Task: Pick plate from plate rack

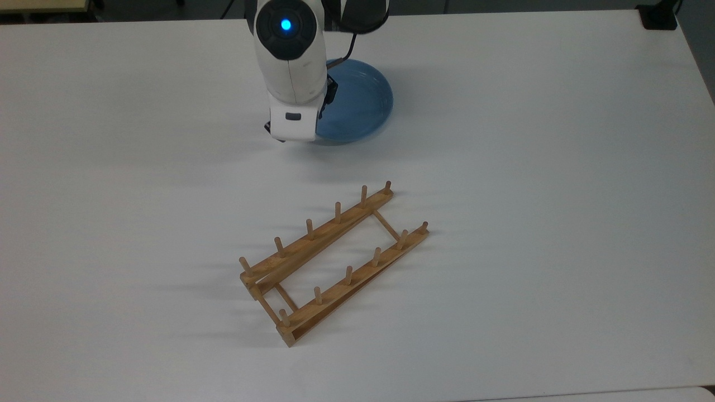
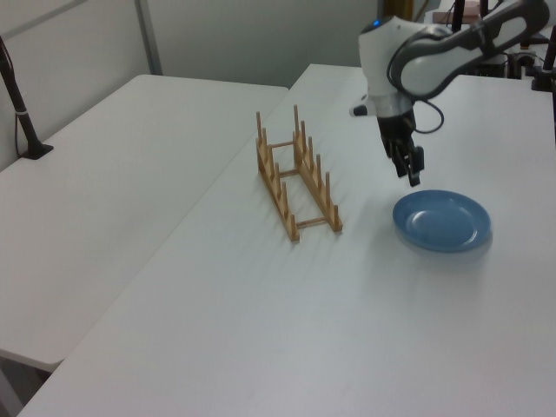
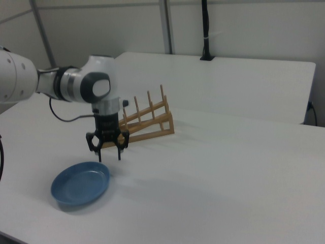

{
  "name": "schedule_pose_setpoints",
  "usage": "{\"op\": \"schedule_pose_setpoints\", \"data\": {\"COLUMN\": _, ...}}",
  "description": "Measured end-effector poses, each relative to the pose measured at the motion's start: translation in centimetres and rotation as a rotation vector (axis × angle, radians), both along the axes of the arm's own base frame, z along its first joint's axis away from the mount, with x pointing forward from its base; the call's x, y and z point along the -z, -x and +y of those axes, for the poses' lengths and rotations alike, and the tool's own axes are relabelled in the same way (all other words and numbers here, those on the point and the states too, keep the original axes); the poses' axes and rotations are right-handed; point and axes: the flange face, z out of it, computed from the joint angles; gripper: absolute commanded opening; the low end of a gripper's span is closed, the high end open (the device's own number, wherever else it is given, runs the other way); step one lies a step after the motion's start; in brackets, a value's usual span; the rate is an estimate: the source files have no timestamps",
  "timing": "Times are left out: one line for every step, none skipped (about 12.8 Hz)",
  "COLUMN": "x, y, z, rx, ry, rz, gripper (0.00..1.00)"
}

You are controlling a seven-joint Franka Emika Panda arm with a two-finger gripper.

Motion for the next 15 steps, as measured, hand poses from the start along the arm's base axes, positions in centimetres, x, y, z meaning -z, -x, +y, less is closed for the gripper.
{"op": "schedule_pose_setpoints", "data": {"x": -1.7, "y": -0.3, "z": 0.0, "rx": 0.037, "ry": 0.01, "rz": -0.006, "gripper": 1.0}}
{"op": "schedule_pose_setpoints", "data": {"x": -3.5, "y": -0.6, "z": 0.0, "rx": 0.086, "ry": 0.022, "rz": -0.018, "gripper": 1.0}}
{"op": "schedule_pose_setpoints", "data": {"x": -6.6, "y": -1.0, "z": -0.1, "rx": 0.174, "ry": 0.041, "rz": -0.051, "gripper": 1.0}}
{"op": "schedule_pose_setpoints", "data": {"x": -8.5, "y": -1.1, "z": -0.1, "rx": 0.243, "ry": 0.054, "rz": -0.081, "gripper": 1.0}}
{"op": "schedule_pose_setpoints", "data": {"x": -10.6, "y": -1.0, "z": -0.1, "rx": 0.325, "ry": 0.065, "rz": -0.119, "gripper": 1.0}}
{"op": "schedule_pose_setpoints", "data": {"x": -13.6, "y": -0.7, "z": -0.1, "rx": 0.434, "ry": 0.075, "rz": -0.173, "gripper": 1.0}}
{"op": "schedule_pose_setpoints", "data": {"x": -15.4, "y": -0.3, "z": 0.0, "rx": 0.497, "ry": 0.078, "rz": -0.204, "gripper": 1.0}}
{"op": "schedule_pose_setpoints", "data": {"x": -17.0, "y": 0.1, "z": 0.0, "rx": 0.556, "ry": 0.08, "rz": -0.232, "gripper": 1.0}}
{"op": "schedule_pose_setpoints", "data": {"x": -19.3, "y": 1.0, "z": 0.0, "rx": 0.633, "ry": 0.079, "rz": -0.27, "gripper": 1.0}}
{"op": "schedule_pose_setpoints", "data": {"x": -21.0, "y": 1.9, "z": 0.0, "rx": 0.695, "ry": 0.082, "rz": -0.287, "gripper": 1.0}}
{"op": "schedule_pose_setpoints", "data": {"x": -22.0, "y": 2.6, "z": -0.1, "rx": 0.722, "ry": 0.086, "rz": -0.29, "gripper": 1.0}}
{"op": "schedule_pose_setpoints", "data": {"x": -22.7, "y": 3.1, "z": -0.2, "rx": 0.736, "ry": 0.089, "rz": -0.292, "gripper": 1.0}}
{"op": "schedule_pose_setpoints", "data": {"x": -23.4, "y": 3.5, "z": -0.5, "rx": 0.749, "ry": 0.09, "rz": -0.296, "gripper": 1.0}}
{"op": "schedule_pose_setpoints", "data": {"x": -23.5, "y": 3.6, "z": -0.7, "rx": 0.755, "ry": 0.09, "rz": -0.299, "gripper": 1.0}}
{"op": "schedule_pose_setpoints", "data": {"x": -23.5, "y": 3.6, "z": -0.8, "rx": 0.758, "ry": 0.09, "rz": -0.298, "gripper": 1.0}}
